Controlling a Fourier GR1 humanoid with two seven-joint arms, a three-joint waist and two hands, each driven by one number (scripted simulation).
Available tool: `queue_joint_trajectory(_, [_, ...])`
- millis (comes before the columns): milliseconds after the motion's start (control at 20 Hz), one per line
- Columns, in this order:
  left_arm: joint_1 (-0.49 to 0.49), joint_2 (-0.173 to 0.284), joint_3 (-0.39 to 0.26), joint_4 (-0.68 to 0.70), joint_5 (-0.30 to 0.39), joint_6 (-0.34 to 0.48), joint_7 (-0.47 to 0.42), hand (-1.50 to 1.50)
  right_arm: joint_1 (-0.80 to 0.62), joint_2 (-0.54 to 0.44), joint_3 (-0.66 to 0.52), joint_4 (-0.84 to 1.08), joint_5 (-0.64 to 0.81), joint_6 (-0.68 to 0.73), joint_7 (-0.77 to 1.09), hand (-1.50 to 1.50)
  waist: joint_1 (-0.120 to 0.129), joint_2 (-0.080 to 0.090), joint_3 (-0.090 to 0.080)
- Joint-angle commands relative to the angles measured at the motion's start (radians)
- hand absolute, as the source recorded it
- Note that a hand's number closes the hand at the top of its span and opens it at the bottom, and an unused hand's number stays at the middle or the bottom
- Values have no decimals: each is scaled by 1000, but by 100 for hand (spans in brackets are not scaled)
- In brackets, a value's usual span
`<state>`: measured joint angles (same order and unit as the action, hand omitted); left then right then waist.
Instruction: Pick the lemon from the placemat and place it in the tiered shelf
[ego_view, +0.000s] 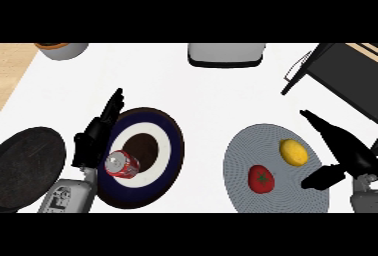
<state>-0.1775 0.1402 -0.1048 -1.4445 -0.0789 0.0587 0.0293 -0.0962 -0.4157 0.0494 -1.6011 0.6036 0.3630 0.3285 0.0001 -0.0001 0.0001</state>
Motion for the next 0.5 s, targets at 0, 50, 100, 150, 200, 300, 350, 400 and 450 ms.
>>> queue_joint_trajectory(0, [33, 6, 11, -33, -14, -23, 19, 0, -59, 65, 12, -24, 36, 26, 81, -150, 2, 0, 0])
queue_joint_trajectory(50, [-10, -5, 51, 82, 4, -36, -68, 0, 7, 26, -9, 35, 62, 0, -37, -150, -2, 0, 0])
queue_joint_trajectory(100, [34, -14, 36, 51, -8, -34, -78, 0, -4, 52, -5, 58, 83, -26, -44, -150, 0, 0, 0])
queue_joint_trajectory(150, [-8, 8, 43, -23, 1, -51, 24, 0, -57, 65, 2, 119, 92, -19, -30, -150, 2, 0, 0])
queue_joint_trajectory(200, [4, -37, 11, -8, -46, -10, 16, 0, 2, 63, -2, 14, 94, 15, -10, -150, -1, 0, 0])
queue_joint_trajectory(300, [1, -1, 53, -44, -15, -51, 28, 0, -6, 74, -18, 109, 119, -46, -74, -150, 1, 0, 0])
queue_joint_trajectory(350, [18, -22, 52, -10, -23, -45, -20, 0, -66, 82, -34, 103, 105, 17, -23, -150, 1, 0, 0])
queue_joint_trajectory(400, [27, -24, 53, -16, -28, -47, 0, 0, 4, 91, -20, 73, 128, -15, -58, -150, 0, 0, 0])
queue_joint_trajectory(450, [43, -14, 29, -118, -32, -60, 79, 0, -12, 87, -14, 84, 133, 2, -40, -150, 1, -1, 0])
